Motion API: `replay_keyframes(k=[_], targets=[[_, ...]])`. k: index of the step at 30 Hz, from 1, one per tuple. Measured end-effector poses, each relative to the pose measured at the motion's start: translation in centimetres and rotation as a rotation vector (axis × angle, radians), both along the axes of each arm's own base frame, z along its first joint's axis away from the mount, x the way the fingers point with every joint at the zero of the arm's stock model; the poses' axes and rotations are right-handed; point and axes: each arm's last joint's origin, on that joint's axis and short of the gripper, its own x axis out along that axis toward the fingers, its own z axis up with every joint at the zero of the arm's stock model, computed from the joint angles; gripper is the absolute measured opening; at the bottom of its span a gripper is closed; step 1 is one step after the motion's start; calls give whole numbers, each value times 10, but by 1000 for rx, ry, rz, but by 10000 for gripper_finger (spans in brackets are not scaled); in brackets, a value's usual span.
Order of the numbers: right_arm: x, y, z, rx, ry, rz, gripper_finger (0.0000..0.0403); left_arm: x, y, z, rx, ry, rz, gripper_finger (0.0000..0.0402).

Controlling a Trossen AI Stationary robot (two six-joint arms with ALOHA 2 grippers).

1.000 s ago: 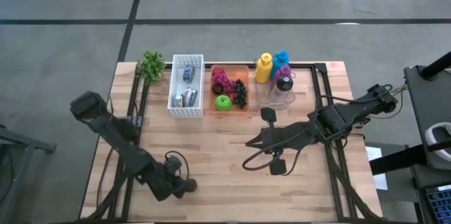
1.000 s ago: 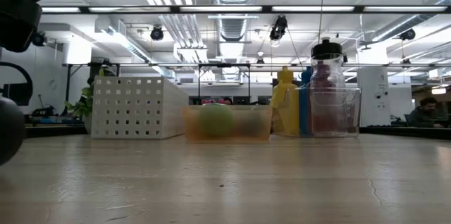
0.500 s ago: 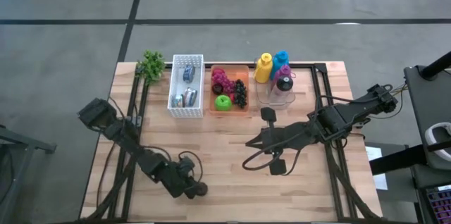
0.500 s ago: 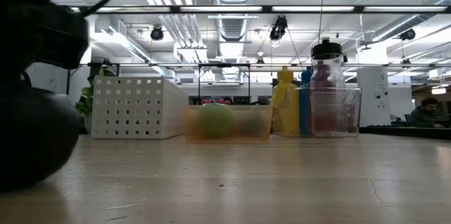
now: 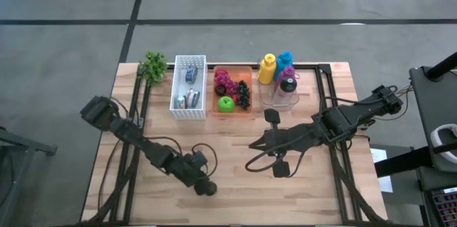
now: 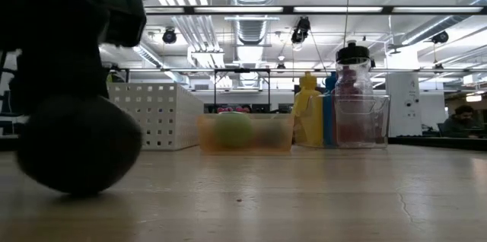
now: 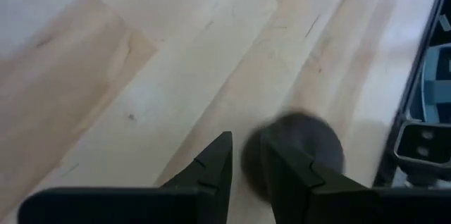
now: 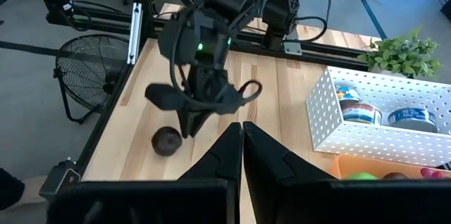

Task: Pick & Place Food Item
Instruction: Put the plum into the orange bin

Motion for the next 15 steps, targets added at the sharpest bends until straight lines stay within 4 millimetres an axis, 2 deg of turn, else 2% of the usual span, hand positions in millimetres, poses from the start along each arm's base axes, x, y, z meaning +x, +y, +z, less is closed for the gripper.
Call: replay_keyframes(k=[5,9,15], targets=[[0,0,0,0,0,0,8,-11,2,29,32,26,-17,80],[0,0,0,0,1,0,8,-19,-10,47,36,-42,-122,80],[0,0,0,0,1,0,8,-29,-32,45,18,-90,-215,81]])
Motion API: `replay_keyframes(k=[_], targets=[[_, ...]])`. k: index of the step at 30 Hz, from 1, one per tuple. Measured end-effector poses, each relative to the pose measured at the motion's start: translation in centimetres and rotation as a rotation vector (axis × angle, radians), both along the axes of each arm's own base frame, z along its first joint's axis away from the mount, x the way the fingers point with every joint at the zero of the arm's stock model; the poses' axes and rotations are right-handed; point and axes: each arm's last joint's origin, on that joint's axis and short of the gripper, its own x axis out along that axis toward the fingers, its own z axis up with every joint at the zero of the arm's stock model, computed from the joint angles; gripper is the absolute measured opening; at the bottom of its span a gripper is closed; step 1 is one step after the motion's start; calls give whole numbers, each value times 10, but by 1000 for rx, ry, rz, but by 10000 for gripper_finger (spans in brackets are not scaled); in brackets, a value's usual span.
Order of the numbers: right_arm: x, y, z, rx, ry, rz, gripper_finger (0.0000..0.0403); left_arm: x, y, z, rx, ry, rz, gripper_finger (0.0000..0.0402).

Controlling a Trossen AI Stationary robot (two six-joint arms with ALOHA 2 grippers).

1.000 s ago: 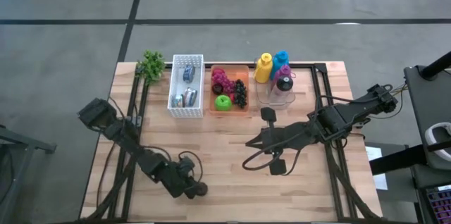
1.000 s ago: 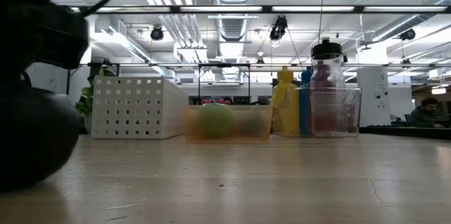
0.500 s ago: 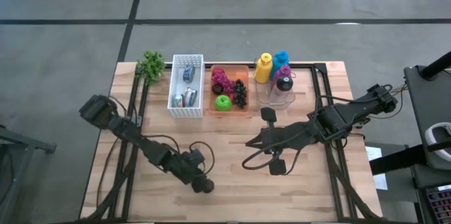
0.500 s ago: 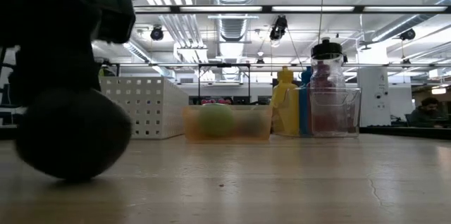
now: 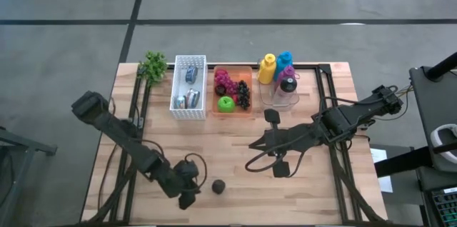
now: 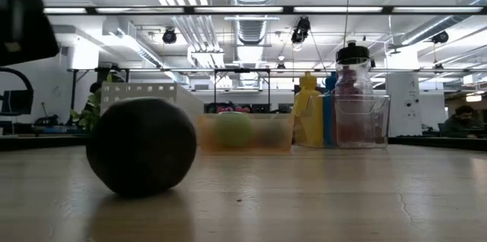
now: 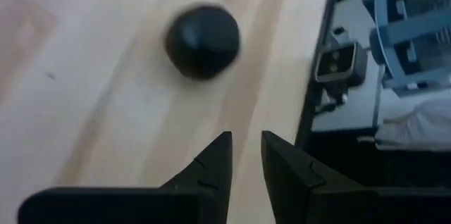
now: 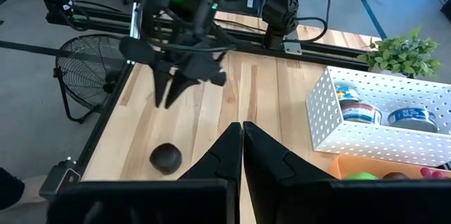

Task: Pick & Place Food Item
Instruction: Put the plum into the orange bin

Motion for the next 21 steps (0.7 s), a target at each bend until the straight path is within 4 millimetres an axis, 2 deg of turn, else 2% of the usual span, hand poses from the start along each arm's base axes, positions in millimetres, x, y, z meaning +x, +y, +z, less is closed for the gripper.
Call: replay_keyframes(k=[4,13,21], targets=[[0,0,0,-1,0,0,8,4,-10,-12,-5,-10,-29,81],[0,0,0,-1,0,0,8,30,-26,-44,-77,-106,-113,81],[0,0,0,-1,1,0,8,46,-14,-54,-15,-147,-127,81]])
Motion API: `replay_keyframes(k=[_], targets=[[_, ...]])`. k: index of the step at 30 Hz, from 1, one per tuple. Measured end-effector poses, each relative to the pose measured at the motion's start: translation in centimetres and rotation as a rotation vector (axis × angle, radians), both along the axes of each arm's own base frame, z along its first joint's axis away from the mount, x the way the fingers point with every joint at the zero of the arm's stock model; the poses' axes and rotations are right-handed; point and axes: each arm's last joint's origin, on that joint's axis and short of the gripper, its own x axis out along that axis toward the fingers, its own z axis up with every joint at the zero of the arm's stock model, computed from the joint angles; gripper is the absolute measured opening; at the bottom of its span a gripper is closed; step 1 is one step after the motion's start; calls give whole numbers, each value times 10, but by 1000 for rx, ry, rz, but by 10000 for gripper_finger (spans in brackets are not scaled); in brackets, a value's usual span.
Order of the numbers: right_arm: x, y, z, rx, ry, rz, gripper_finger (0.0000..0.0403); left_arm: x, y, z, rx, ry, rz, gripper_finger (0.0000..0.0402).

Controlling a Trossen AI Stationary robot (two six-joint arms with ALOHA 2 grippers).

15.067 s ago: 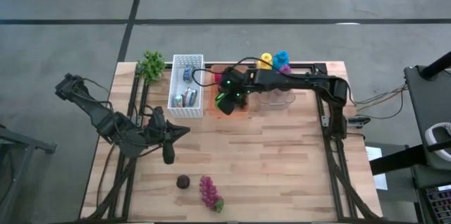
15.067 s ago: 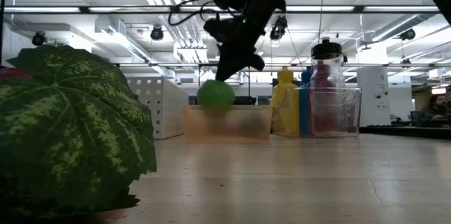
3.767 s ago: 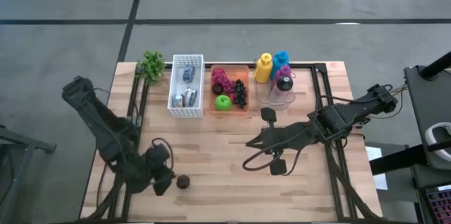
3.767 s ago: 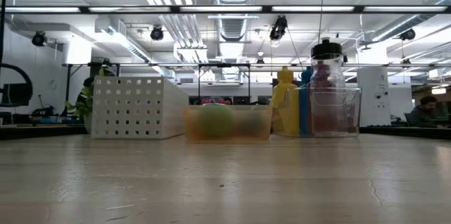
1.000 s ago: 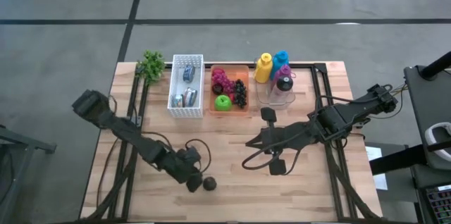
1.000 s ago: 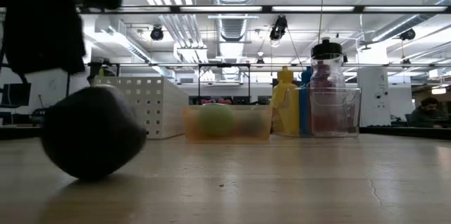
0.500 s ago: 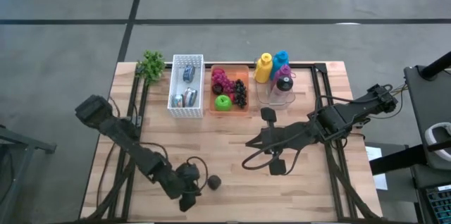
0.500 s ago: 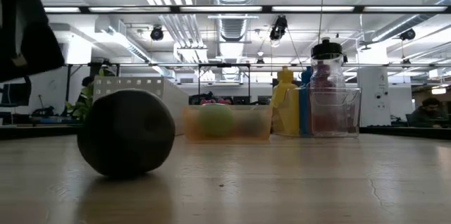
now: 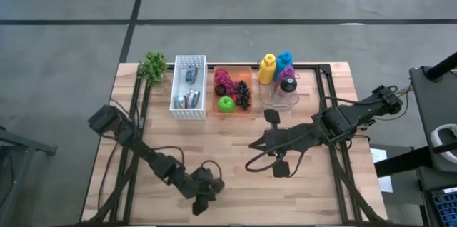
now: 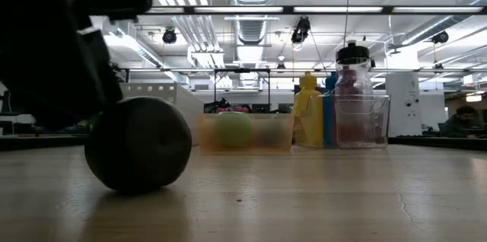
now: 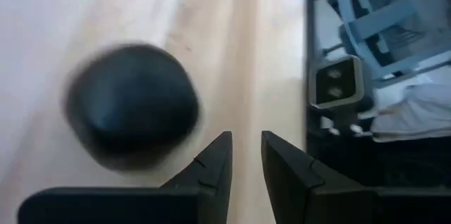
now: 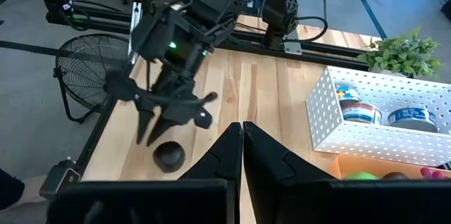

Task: Pick & Place Food Item
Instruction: Put the plum into the orange bin

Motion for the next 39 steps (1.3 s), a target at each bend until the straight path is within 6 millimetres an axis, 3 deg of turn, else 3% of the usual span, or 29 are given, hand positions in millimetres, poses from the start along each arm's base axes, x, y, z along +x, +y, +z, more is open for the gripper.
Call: replay_keyframes(k=[24,33,39], targets=[[0,0,0,-1,1,1,8,35,87,-12,259,76,110,80],[1,-1,0,-1,2,-4,16,37,92,-7,251,63,108,80],[1,-1,0,-3,1,-4,67,29,86,28,205,-31,87,80]])
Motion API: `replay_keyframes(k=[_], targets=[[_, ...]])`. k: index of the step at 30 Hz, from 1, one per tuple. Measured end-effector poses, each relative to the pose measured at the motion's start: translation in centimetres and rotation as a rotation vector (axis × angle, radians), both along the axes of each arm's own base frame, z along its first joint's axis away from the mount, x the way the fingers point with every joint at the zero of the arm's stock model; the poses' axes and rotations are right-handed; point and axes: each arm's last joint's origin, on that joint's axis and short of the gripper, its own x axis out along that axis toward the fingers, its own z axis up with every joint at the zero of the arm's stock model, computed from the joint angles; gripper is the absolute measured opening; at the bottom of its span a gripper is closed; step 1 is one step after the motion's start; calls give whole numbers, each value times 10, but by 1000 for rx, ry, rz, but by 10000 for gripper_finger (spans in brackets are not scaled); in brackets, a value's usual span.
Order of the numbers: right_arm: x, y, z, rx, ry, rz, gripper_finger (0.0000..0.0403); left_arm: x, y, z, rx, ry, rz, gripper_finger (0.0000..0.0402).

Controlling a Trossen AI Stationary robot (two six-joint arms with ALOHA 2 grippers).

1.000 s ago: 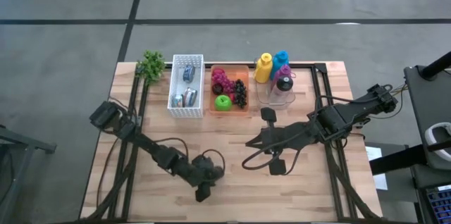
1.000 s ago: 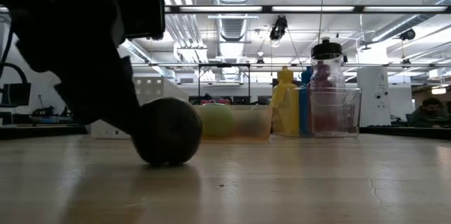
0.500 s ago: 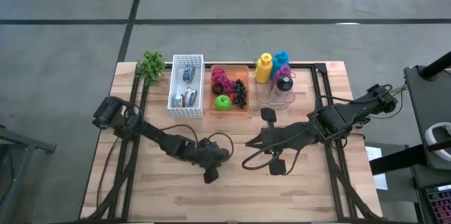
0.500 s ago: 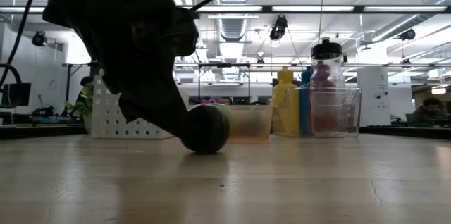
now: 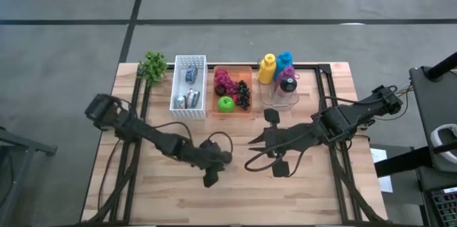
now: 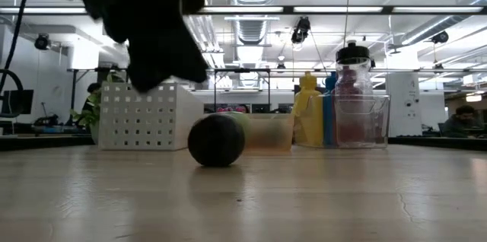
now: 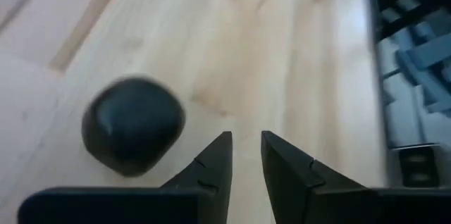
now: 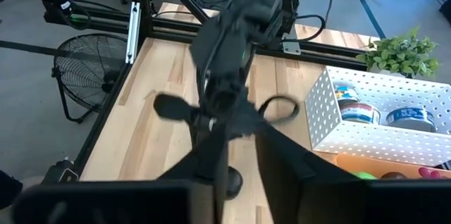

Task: Pick & Place Food Item
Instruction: Put the plum into the orange bin

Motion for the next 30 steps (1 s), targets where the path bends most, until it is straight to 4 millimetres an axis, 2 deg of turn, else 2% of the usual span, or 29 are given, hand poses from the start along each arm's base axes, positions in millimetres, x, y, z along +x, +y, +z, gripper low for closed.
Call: replay_keyframes(k=[10,19,24,30], targets=[[0,0,0,-9,0,2,175,-37,9,85,45,-230,23,71],[0,-1,0,-9,0,0,219,-83,29,147,150,-459,36,7],[0,-1,0,-8,0,0,228,-105,39,161,184,-533,14,7],[0,-1,0,-8,0,0,237,-129,50,154,171,-567,21,4]])
